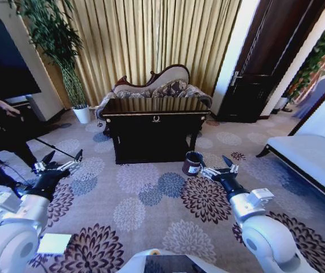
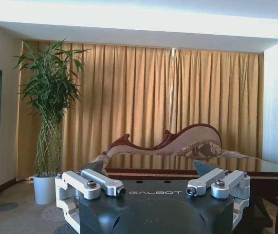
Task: Move to the front of the table and place the trash on the table into the trash bin.
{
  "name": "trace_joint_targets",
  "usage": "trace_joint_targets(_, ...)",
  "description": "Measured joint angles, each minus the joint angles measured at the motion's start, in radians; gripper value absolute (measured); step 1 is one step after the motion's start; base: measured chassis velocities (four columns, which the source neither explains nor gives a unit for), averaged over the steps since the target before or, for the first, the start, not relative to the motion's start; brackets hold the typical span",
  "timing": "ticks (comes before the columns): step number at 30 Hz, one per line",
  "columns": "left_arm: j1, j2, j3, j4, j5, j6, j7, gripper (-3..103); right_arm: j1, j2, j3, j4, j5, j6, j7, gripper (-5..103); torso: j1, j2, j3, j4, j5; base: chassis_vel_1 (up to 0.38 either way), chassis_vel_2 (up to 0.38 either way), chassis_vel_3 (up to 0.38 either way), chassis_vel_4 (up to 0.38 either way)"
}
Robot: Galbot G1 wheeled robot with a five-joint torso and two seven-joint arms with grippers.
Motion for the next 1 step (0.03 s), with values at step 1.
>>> trace_joint_targets(1, 0.0, 0.0, 0.0, 0.0, 0.0, 0.0, 0.0, 100, 0.0, 0.0, 0.0, 0.0, 0.0, 0.0, 0.0, 100, 0.0, 0.0, 0.0, 0.0, 0.0, 0.0, 0.0, 0.0, 0.0)
